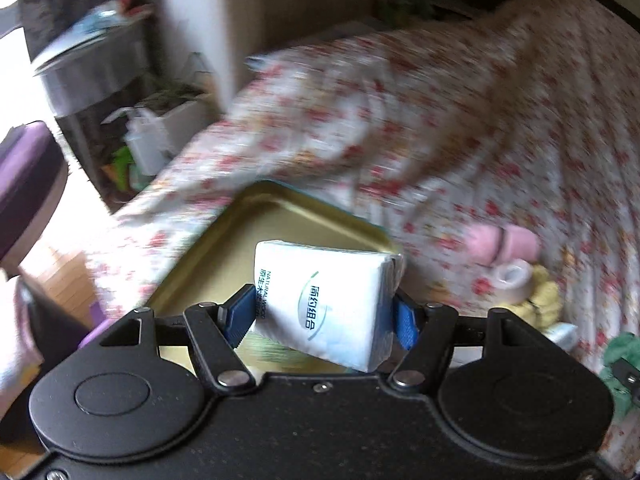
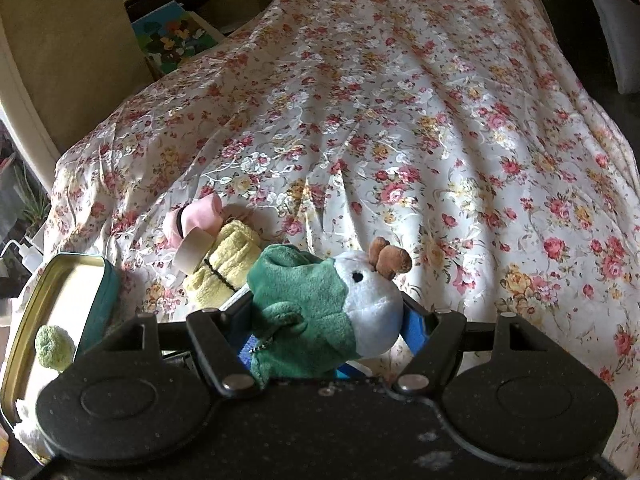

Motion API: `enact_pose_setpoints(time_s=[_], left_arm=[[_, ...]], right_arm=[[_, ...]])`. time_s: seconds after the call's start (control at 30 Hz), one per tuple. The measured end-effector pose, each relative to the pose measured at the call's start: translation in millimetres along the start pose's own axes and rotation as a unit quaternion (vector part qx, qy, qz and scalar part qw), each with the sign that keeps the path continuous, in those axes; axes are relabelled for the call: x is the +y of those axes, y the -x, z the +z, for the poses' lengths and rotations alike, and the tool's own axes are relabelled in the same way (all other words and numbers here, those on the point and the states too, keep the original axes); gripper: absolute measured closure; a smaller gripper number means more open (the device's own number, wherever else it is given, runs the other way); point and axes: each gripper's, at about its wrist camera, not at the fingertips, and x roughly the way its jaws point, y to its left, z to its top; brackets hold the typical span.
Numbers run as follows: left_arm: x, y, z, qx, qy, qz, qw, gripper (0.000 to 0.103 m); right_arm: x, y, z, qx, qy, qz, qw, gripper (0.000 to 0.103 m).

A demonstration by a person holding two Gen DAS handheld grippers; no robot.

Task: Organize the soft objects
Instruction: 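Carry the tissue pack and plush toy over the gold tray and release both inside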

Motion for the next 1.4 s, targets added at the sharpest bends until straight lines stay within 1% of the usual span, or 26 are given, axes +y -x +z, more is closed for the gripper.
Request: enact_pose_setpoints(time_s=[0.13, 0.2, 0.27, 0.4, 0.47, 0.63, 0.77, 0.83, 1.0, 1.1, 1.23, 1.4], left_arm=[[33.9, 2.4, -1.0, -0.006, 0.02, 0.043, 0.9988, 0.039], [51.0, 1.6, -1.4, -0.004, 0.036, 0.057, 0.9977, 0.039], [65.2, -0.6, -1.7, 0.001, 0.046, 0.07, 0.9965, 0.039], [86.3, -1.7, -2.3, 0.009, 0.068, 0.081, 0.9943, 0.039], [91.7, -2.6, -2.6, 0.015, 0.075, 0.088, 0.9932, 0.039], [97.7, -6.2, -2.7, 0.031, 0.094, 0.073, 0.9924, 0.039], [95.1, -8.5, -2.4, 0.034, 0.094, 0.075, 0.9922, 0.039], [93.5, -9.1, -2.3, 0.035, 0.091, 0.074, 0.9925, 0.039], [93.0, -8.9, -1.7, 0.04, 0.092, 0.059, 0.9932, 0.039], [93.9, -9.2, -0.5, 0.042, 0.094, 0.056, 0.9931, 0.039], [96.5, -10.5, 0.7, 0.045, 0.099, 0.057, 0.9924, 0.038], [99.0, -14.6, 0.2, 0.053, 0.102, 0.058, 0.9917, 0.038]], right_arm=[[8.8, 7.5, -0.8, -0.016, 0.016, 0.017, 1.0, 0.032], [17.5, 12.0, -3.3, -0.027, 0.033, 0.022, 0.999, 0.032], [27.8, 15.8, -6.0, -0.031, 0.051, 0.036, 0.998, 0.032], [59.1, 29.2, -10.7, -0.05, 0.103, 0.062, 0.991, 0.032], [78.4, 34.6, -11.2, -0.051, 0.126, 0.073, 0.988, 0.032], [134.0, 40.5, -6.9, -0.031, 0.162, 0.114, 0.98, 0.032], [181.1, 42.1, 1.9, -0.016, 0.178, 0.15, 0.972, 0.032], [201.4, 37.7, 8.3, -0.009, 0.182, 0.16, 0.97, 0.032], [247.7, 28.9, 15.3, 0.001, 0.205, 0.161, 0.965, 0.032], [268.9, 18.3, 21.9, 0.013, 0.205, 0.163, 0.965, 0.032], [288.8, -0.3, 30.5, 0.036, 0.195, 0.162, 0.967, 0.031], [310.3, -19.3, 34.0, 0.043, 0.201, 0.146, 0.968, 0.031]])
